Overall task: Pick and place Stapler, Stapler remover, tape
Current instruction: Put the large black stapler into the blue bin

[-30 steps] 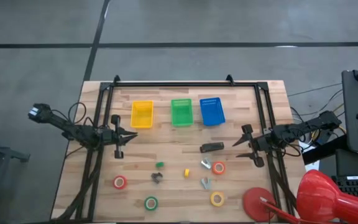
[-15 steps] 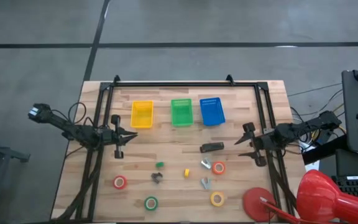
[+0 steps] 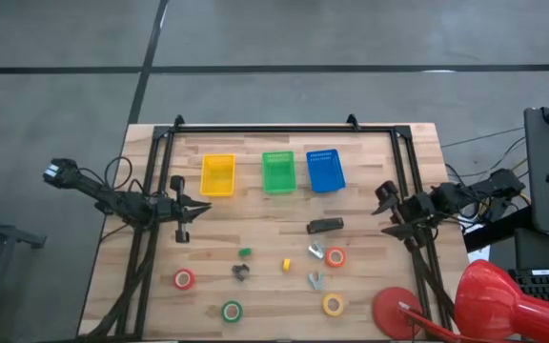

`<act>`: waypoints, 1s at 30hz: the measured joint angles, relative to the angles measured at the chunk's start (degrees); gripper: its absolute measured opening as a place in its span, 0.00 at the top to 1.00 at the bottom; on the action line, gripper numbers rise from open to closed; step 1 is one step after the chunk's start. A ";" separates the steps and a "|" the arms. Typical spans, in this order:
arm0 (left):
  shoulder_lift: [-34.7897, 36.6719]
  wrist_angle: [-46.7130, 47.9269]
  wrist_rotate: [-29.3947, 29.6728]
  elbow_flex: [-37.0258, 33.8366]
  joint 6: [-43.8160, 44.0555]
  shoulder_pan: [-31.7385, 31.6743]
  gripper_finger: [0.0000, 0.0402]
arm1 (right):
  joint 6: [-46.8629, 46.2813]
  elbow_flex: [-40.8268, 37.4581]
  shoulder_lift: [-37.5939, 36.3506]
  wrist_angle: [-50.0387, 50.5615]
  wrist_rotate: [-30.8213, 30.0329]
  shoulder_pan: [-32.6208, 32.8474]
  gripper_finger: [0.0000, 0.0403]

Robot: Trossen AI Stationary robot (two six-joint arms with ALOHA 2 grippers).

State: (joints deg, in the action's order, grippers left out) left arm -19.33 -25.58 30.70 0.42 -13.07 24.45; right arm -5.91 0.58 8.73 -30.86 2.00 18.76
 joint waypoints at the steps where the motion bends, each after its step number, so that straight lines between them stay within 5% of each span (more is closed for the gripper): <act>1: 0.00 0.00 0.00 0.00 0.01 0.01 0.92 | -0.58 0.00 0.32 -0.35 0.01 0.02 0.46; 8: 0.00 0.02 0.00 -0.01 0.01 0.02 0.92 | -0.68 0.00 4.90 -9.05 -5.43 0.09 0.46; 14: 0.00 0.00 0.00 0.01 0.01 0.00 0.92 | 8.11 0.00 6.75 -13.41 -9.19 0.12 0.46; 21: 0.00 0.04 0.00 -0.01 -0.01 0.02 0.92 | 1.18 -0.04 10.75 -8.96 -19.70 -0.03 0.46; 30: 0.00 0.08 0.00 0.01 0.01 0.01 0.92 | -2.47 1.76 22.30 1.38 -21.09 -0.01 0.46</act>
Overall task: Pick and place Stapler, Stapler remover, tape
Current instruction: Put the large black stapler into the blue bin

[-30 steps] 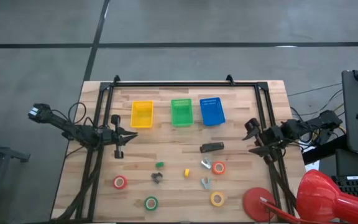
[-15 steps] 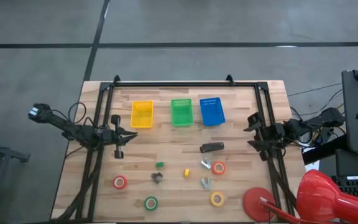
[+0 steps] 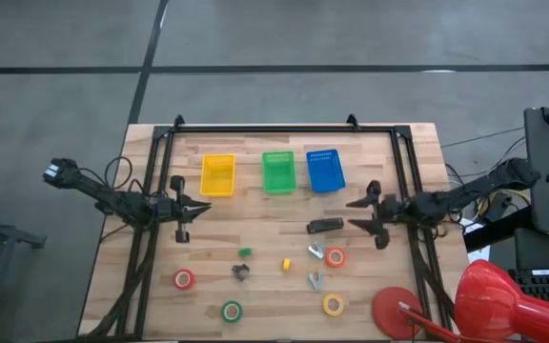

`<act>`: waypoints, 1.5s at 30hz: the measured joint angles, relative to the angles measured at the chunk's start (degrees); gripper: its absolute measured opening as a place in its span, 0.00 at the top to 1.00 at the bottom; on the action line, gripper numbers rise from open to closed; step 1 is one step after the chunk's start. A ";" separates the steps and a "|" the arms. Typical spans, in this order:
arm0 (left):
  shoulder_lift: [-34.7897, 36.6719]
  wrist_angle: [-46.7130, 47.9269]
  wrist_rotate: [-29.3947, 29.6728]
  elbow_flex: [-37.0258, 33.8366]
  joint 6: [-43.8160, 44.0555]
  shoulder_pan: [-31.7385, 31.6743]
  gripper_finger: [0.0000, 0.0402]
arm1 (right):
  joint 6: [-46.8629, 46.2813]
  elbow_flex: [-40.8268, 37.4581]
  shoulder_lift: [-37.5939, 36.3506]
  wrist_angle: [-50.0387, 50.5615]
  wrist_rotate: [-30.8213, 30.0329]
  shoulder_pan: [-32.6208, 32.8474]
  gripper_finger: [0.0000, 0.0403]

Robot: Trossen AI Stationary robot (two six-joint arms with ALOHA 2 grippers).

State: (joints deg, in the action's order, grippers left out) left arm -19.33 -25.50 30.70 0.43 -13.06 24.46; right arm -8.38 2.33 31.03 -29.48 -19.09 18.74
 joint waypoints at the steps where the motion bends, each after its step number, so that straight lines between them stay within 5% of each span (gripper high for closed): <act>1: 0.00 0.01 0.00 0.00 -0.02 0.01 0.92 | -0.46 0.81 0.93 2.68 -0.67 -0.06 0.46; 7: 0.00 0.15 0.00 -0.02 0.00 0.00 0.92 | -3.99 9.65 5.57 26.32 -1.85 -1.69 0.46; 12: 0.00 0.27 0.00 -0.02 0.00 0.01 0.92 | -3.31 15.67 11.16 36.03 -1.09 -3.65 0.46; 29: 0.00 0.71 0.00 -0.01 0.00 0.01 0.92 | 1.27 21.87 32.37 34.22 9.21 -9.59 0.46; 45: 0.01 0.75 0.00 -0.01 0.00 0.00 0.92 | 2.57 21.76 36.54 32.97 12.35 -11.89 0.30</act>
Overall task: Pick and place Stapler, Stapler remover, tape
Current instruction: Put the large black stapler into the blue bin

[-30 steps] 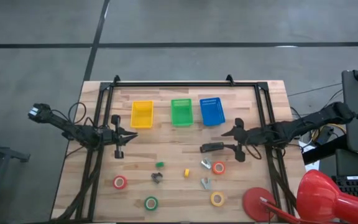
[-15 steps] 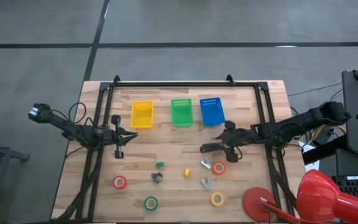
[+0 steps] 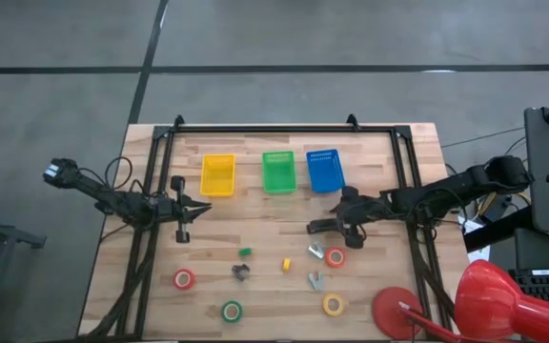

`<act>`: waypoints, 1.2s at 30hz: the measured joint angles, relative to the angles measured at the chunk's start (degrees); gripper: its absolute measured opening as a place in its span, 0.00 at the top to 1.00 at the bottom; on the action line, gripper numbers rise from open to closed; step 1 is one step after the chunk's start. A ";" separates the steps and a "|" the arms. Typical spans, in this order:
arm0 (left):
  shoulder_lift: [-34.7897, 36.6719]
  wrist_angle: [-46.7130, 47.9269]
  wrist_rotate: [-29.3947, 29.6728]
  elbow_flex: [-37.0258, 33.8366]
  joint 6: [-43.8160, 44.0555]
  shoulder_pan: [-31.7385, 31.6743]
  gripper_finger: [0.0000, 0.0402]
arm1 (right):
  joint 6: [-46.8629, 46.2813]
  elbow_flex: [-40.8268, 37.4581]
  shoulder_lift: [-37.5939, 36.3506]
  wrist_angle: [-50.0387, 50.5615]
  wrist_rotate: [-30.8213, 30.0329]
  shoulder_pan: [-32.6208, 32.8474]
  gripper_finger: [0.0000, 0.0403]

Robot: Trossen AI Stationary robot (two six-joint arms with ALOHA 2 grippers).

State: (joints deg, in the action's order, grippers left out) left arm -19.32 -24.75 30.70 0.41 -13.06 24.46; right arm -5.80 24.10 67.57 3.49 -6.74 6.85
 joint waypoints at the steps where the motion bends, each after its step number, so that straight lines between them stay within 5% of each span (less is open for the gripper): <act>1: 0.01 0.00 0.01 0.00 0.00 0.00 0.92 | -0.02 0.00 0.41 -0.05 0.09 0.00 0.30; 20: -0.01 0.37 0.00 0.01 0.00 -0.01 0.92 | 1.31 0.00 9.06 -7.60 0.83 -0.02 0.50; 36: -0.01 0.38 0.00 0.00 0.00 0.01 0.92 | 2.01 0.00 7.39 -8.29 0.82 -0.02 0.70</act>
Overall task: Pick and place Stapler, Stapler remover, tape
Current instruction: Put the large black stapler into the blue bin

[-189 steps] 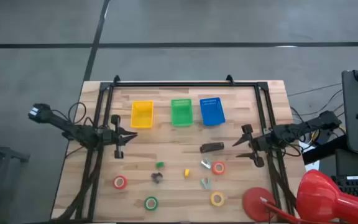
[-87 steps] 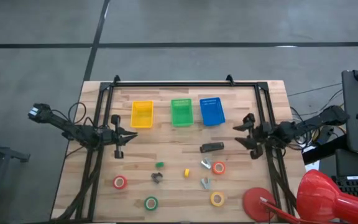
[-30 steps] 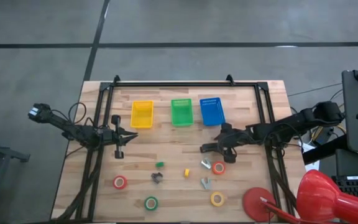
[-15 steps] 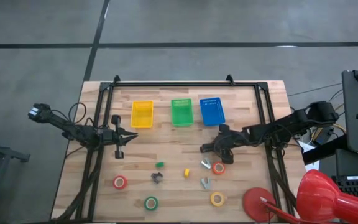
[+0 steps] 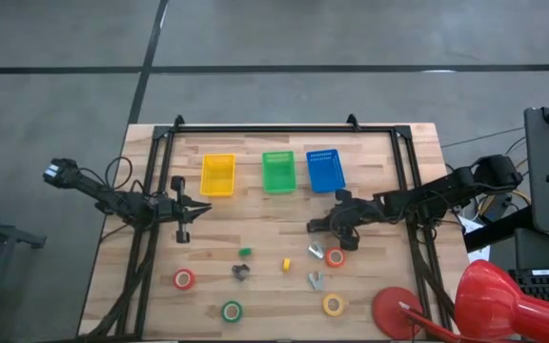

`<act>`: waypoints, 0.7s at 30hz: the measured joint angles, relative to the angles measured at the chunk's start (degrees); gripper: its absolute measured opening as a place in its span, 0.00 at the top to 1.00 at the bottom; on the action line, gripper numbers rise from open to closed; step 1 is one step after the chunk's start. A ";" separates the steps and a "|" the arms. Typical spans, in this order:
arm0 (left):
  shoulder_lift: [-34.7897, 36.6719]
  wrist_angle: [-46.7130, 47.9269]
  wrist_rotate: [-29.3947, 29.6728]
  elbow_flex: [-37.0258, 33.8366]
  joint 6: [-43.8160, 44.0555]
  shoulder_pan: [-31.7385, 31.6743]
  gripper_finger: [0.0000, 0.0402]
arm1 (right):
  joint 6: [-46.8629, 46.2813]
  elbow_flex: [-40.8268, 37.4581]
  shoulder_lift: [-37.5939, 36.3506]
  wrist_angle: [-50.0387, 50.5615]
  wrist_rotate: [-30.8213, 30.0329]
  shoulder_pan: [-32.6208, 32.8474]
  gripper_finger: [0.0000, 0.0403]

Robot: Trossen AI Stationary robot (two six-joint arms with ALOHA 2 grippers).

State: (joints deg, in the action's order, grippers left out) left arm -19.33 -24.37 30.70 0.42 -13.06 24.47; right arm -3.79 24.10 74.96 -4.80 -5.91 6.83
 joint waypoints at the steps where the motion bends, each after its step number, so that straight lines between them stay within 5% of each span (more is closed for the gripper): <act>1: 0.00 0.00 0.00 0.01 0.00 0.00 0.92 | 0.00 0.00 -0.17 0.05 0.00 0.00 0.70; 21: 0.01 0.03 0.00 0.00 -0.01 0.00 0.92 | -7.85 1.43 -11.86 -0.15 -7.13 -4.82 0.66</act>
State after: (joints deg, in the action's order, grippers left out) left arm -19.32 -24.34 30.70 0.41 -13.07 24.47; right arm -11.64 25.53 63.10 -4.95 -13.04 2.01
